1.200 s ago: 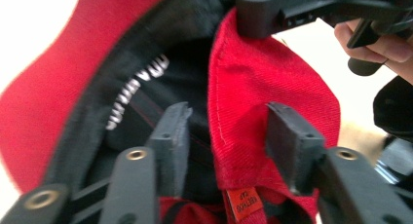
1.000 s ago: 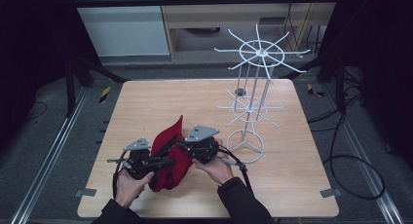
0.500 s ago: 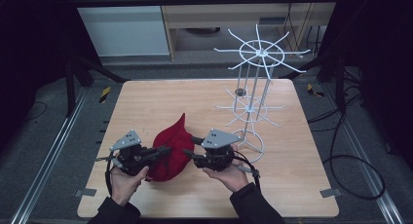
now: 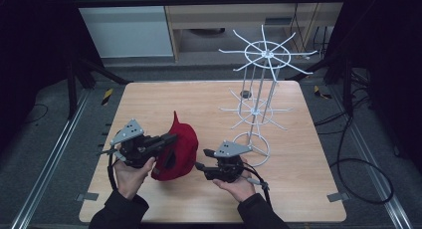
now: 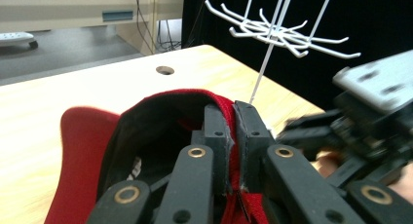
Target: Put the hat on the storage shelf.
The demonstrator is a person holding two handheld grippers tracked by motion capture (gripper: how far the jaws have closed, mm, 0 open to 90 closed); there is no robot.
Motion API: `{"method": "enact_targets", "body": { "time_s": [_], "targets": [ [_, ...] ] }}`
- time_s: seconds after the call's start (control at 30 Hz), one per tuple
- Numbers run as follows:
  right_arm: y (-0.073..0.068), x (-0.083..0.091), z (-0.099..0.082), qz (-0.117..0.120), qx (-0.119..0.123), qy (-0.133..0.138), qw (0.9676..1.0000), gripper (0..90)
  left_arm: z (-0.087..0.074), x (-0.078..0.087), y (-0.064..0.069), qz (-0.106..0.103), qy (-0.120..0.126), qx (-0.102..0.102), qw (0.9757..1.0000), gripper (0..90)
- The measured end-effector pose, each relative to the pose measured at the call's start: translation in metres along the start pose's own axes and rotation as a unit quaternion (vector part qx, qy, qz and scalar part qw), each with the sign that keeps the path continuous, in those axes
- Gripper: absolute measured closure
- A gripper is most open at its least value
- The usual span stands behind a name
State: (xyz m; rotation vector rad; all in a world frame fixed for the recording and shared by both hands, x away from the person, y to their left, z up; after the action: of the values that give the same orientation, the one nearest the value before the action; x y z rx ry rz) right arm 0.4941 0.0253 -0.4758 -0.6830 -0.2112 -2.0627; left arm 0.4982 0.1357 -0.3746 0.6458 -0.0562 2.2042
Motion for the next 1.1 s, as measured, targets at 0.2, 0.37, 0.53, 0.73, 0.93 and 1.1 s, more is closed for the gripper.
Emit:
{"method": "enact_targets", "body": {
  "time_s": [0.2, 0.37, 0.53, 0.73, 0.93, 1.1],
  "targets": [
    [-0.011, -0.017, -0.004, 0.053, -0.006, 0.008, 0.9986, 63.8, 0.005, -0.003, 0.002, 0.001, 0.007, -0.001, 1.0, 84.7],
    [-0.014, -0.016, -0.002, 0.045, 0.006, 0.011, 0.9989, 80.6, 0.007, -0.002, 0.004, -0.001, 0.016, 0.0, 0.9999, 84.7],
    [-0.001, 0.0, 0.003, 0.004, 0.012, 0.018, 0.9998, 81.4, 0.007, 0.007, 0.004, -0.004, 0.029, 0.002, 0.9996, 84.5],
    [0.009, 0.02, 0.013, -0.037, 0.03, 0.021, 0.9986, 81.5, -0.007, 0.022, -0.002, -0.002, 0.035, 0.011, 0.9993, 84.1],
    [-0.002, 0.023, 0.026, -0.05, 0.075, 0.006, 0.9959, 81.3, -0.043, 0.034, -0.014, 0.011, 0.017, 0.033, 0.9992, 83.9],
    [-0.017, 0.01, 0.035, -0.039, 0.094, -0.003, 0.9948, 80.4, -0.067, 0.043, -0.032, 0.027, 0.013, 0.064, 0.9975, 83.9]
  ]
}}
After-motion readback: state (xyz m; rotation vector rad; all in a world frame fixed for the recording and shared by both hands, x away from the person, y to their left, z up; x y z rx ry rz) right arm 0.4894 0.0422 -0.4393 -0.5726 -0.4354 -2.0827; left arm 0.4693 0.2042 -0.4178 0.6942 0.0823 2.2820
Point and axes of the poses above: each handheld gripper's, and its own axes: x roughly backward along the jaws, z roughly out of its top, y roughly to its right, the point moved 10 cm from there along -x, roughly forward along the jaws, and after that the axes turned 10 degrees about -y, right-handed, at the moved point
